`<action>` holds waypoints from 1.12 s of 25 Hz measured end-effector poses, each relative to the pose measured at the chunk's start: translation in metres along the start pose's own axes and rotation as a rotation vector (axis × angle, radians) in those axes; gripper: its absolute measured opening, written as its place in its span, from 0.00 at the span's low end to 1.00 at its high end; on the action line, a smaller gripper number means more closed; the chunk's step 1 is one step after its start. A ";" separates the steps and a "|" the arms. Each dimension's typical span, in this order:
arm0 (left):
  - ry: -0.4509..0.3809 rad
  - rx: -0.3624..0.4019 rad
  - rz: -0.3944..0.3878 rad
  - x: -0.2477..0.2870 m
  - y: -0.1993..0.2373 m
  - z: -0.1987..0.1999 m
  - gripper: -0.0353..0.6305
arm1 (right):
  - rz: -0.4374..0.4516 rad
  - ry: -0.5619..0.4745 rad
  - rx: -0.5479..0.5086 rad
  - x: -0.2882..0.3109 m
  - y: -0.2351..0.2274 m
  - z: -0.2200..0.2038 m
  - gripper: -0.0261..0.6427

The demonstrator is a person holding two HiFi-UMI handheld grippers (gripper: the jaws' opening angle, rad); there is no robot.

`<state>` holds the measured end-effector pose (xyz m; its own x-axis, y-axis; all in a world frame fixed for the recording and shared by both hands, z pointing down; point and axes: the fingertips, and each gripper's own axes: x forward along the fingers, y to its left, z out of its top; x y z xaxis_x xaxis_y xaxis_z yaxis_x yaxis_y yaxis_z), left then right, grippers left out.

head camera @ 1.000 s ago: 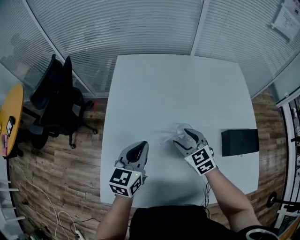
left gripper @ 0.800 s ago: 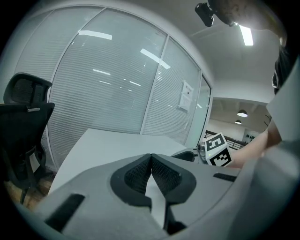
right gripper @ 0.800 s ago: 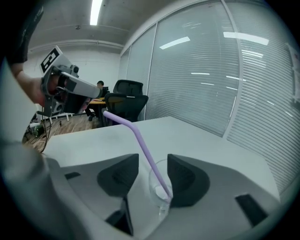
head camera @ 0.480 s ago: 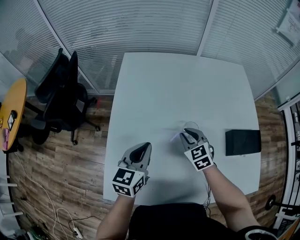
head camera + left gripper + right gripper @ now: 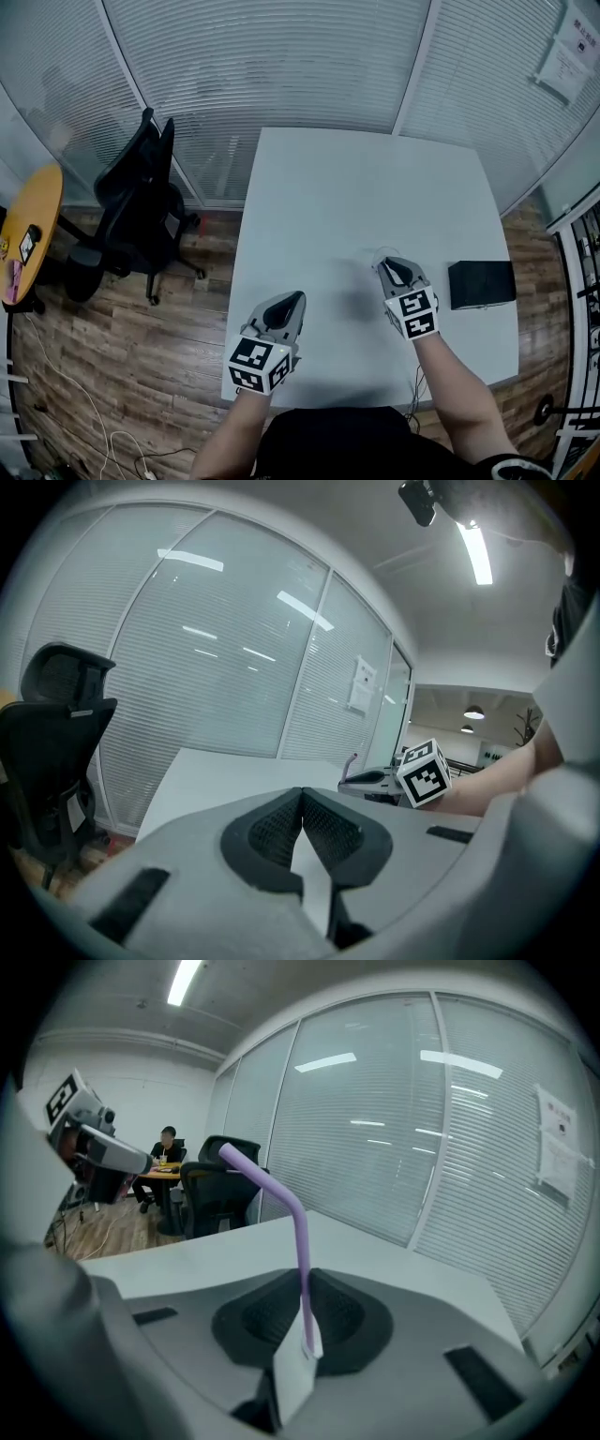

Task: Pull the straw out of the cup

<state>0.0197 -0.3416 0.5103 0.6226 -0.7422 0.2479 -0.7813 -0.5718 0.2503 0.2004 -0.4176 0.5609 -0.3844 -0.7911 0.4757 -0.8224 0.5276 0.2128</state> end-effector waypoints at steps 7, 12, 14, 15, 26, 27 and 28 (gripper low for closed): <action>-0.020 0.029 -0.087 -0.016 -0.009 0.015 0.07 | -0.089 -0.106 0.110 -0.062 -0.004 0.047 0.10; -0.048 0.052 -0.131 -0.014 -0.022 0.032 0.07 | -0.143 -0.181 0.173 -0.113 -0.014 0.067 0.09; -0.057 0.060 -0.139 -0.011 -0.029 0.037 0.07 | -0.153 -0.208 0.199 -0.134 -0.021 0.071 0.09; -0.061 0.068 -0.142 -0.010 -0.033 0.040 0.07 | -0.157 -0.222 0.210 -0.145 -0.026 0.072 0.09; -0.092 0.124 -0.120 0.029 -0.100 0.077 0.07 | -0.176 -0.414 0.340 -0.270 -0.106 0.057 0.09; -0.099 0.127 -0.113 0.033 -0.106 0.081 0.07 | -0.182 -0.420 0.340 -0.280 -0.116 0.052 0.09; -0.105 0.132 -0.105 0.036 -0.112 0.084 0.07 | -0.188 -0.426 0.340 -0.289 -0.126 0.046 0.09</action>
<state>0.1262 -0.3336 0.4128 0.6981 -0.7047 0.1263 -0.7158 -0.6835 0.1431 0.3954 -0.2694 0.3572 -0.2956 -0.9537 0.0558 -0.9545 0.2924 -0.0589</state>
